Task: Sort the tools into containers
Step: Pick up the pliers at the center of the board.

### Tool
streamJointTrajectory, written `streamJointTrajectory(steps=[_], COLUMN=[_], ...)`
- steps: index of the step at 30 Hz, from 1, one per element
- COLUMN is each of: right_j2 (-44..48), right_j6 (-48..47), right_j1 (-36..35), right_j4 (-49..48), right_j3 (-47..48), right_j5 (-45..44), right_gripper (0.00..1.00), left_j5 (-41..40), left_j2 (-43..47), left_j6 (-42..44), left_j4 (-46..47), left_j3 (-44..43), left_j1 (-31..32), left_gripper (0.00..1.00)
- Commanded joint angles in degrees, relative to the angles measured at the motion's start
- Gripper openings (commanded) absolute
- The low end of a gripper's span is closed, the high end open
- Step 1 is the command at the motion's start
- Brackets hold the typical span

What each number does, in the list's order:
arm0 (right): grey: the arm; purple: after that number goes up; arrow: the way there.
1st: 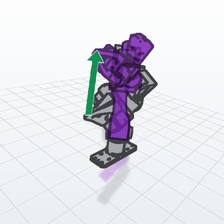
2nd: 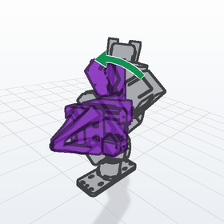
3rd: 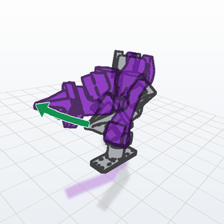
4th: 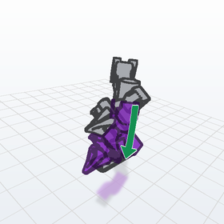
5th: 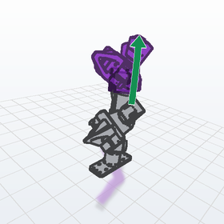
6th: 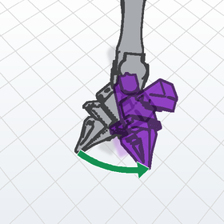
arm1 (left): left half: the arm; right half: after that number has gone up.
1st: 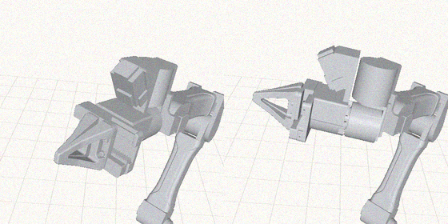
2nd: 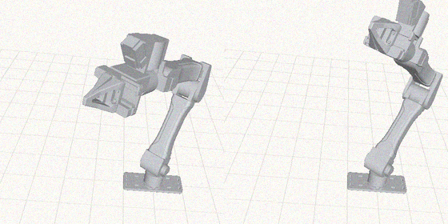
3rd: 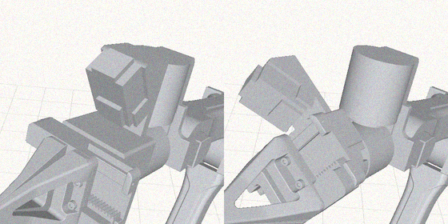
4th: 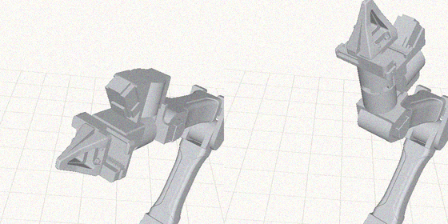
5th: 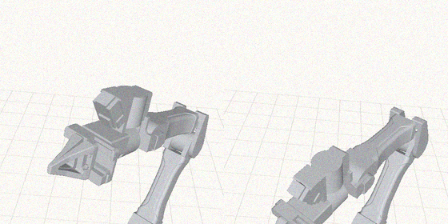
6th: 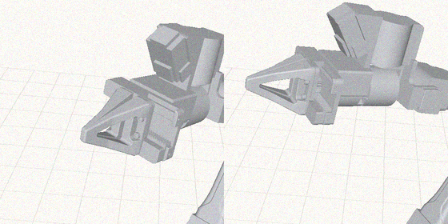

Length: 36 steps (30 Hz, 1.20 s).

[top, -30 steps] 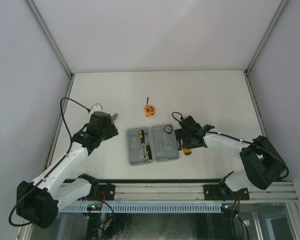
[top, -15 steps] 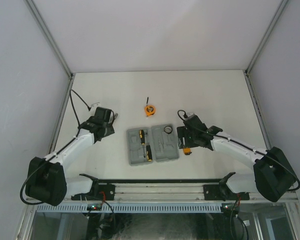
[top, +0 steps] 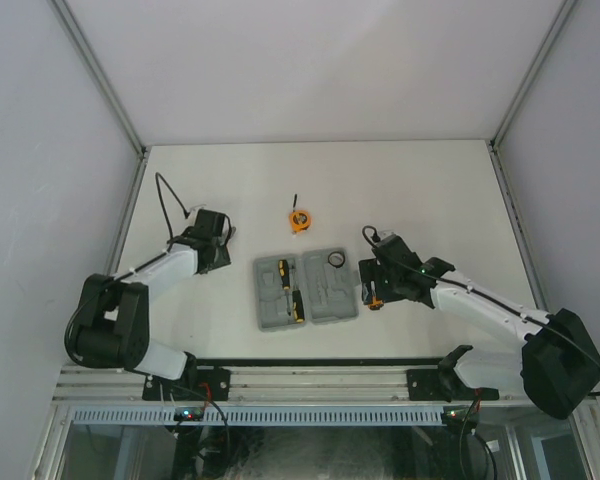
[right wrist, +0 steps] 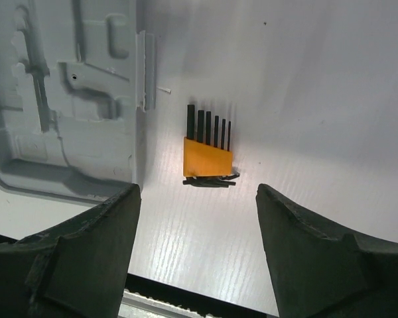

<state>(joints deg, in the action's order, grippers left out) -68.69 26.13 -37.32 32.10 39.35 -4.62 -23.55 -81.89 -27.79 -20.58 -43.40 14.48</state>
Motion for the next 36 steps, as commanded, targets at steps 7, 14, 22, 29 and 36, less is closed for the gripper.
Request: streamJointTrajectory(steps=[7, 14, 22, 29, 36], right_j2=[1.4, 1.6, 1.8, 1.8, 1.3], right_j6=[1.1, 0.9, 0.9, 1.1, 1.1], right_j1=[-0.4, -0.5, -0.5, -0.5, -0.5], right_j4=[0.1, 0.3, 0.4, 0.3, -0.2], right_j3=[0.0, 0.0, -0.1, -0.5, -0.7], right_j5=[-0.1, -0.1, -0.3, -0.4, 0.1], right_gripper=[0.7, 0.69, 0.69, 0.69, 0.69], left_j5=[2.4, 3.4, 5.4, 9.2, 4.4], left_j2=[-5.8, -8.6, -9.8, -9.3, -9.8], left_j6=[2.0, 2.3, 2.7, 2.7, 0.8], left_j4=[1.2, -0.7, -1.0, 0.6, -2.7], left_j3=[-6.1, -8.6, -9.2, -8.4, -9.5], left_j1=[-1.3, -1.2, -1.3, -1.2, -1.2], left_gripper=[0.6, 0.54, 0.42, 0.34, 0.45])
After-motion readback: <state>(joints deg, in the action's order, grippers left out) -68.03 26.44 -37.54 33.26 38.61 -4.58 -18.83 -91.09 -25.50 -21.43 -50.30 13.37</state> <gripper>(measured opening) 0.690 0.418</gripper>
